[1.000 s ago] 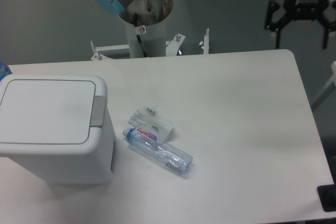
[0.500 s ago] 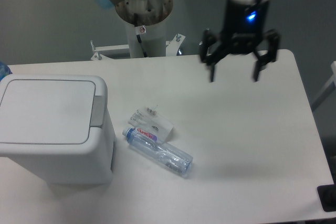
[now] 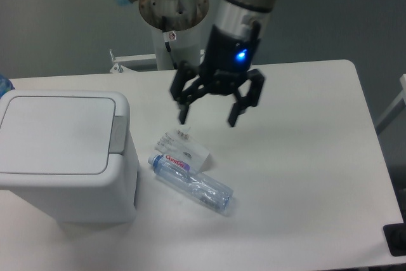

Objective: Open the trash can
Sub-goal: 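Move the open gripper down toward the trash can lid's hinge tab, then press the gripper finger down on the lid's hinge tab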

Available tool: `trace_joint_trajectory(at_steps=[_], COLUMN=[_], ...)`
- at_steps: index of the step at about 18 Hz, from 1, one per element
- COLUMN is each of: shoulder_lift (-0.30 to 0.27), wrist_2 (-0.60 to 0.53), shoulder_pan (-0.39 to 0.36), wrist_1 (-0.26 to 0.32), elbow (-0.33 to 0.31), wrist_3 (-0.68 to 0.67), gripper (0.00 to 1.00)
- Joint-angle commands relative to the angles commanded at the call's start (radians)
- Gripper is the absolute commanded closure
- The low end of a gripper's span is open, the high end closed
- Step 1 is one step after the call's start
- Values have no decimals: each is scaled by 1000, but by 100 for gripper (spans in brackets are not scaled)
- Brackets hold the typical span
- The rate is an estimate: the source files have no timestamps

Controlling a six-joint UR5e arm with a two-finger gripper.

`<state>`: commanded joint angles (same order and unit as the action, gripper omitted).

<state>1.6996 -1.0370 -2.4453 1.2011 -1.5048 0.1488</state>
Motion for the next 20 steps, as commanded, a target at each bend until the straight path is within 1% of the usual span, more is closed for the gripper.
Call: trace_joint_trajectory(at_steps=[5, 9, 11, 14, 20], shoulder_lift=[6, 23, 26, 32, 48], wrist_2=[-5, -5, -5, -6, -9], shoulder_pan=[45, 72, 74, 80, 85], wrist_1=[-2, -5, -6, -25, -32], elbow=[-20, -21, -21, -23, -23], wrist_3=[-3, 3, 6, 3, 6], gripper=[0, 0, 0, 0, 0])
